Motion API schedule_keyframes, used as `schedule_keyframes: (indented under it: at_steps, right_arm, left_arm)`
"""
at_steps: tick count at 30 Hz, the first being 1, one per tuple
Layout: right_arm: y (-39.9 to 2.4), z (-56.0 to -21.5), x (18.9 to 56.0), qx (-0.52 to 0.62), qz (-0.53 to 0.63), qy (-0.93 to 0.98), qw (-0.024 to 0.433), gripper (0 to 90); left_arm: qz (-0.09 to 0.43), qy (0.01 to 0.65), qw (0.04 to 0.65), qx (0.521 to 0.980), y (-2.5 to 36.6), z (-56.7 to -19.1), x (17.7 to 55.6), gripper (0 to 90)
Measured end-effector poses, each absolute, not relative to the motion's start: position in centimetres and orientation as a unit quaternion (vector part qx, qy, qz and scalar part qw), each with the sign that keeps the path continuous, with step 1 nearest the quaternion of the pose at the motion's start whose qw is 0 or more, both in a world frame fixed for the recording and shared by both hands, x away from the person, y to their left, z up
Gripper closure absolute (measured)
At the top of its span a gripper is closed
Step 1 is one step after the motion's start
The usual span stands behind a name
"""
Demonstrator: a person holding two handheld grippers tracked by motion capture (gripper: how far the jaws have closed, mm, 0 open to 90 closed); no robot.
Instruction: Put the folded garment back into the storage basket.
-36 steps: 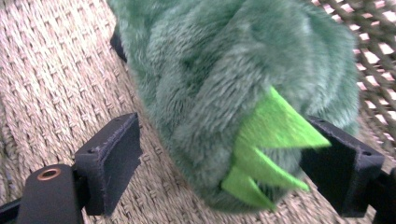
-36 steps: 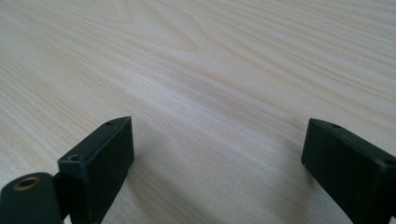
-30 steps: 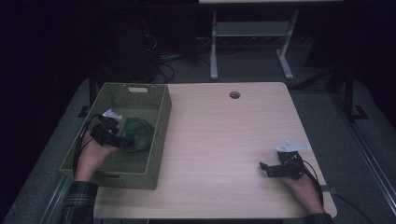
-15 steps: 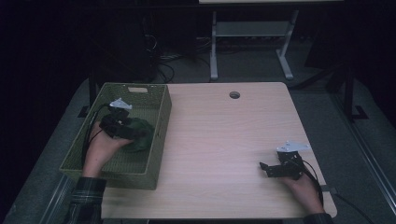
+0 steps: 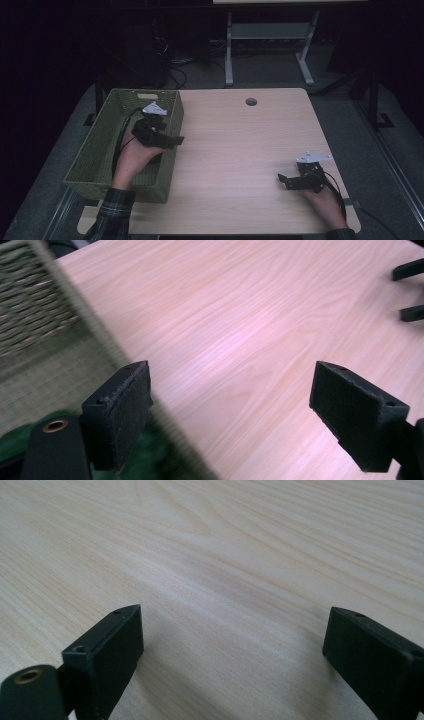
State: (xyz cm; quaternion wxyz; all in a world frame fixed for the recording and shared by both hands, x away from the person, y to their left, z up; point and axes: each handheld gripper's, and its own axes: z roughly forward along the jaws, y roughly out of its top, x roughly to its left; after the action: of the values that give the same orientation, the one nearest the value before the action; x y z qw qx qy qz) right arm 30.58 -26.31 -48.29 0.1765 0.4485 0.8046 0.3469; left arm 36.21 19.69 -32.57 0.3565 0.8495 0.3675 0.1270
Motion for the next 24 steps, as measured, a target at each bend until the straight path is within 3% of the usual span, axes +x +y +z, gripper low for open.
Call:
schedule_keyframes:
  at_steps: [14,24]
  right_arm:
    - [-26.3,-48.3,30.6,0.449,0.347,0.805,0.177,8.9]
    - [-26.3,-48.3,30.6,0.448,0.347,0.805,0.177,8.9]
  left_arm:
    - [0.12,0.323,0.385,0.856,13.4,-35.5,33.8,16.5]
    - [0.118,0.309,0.389,0.86,11.4,-39.0,33.0,16.4]
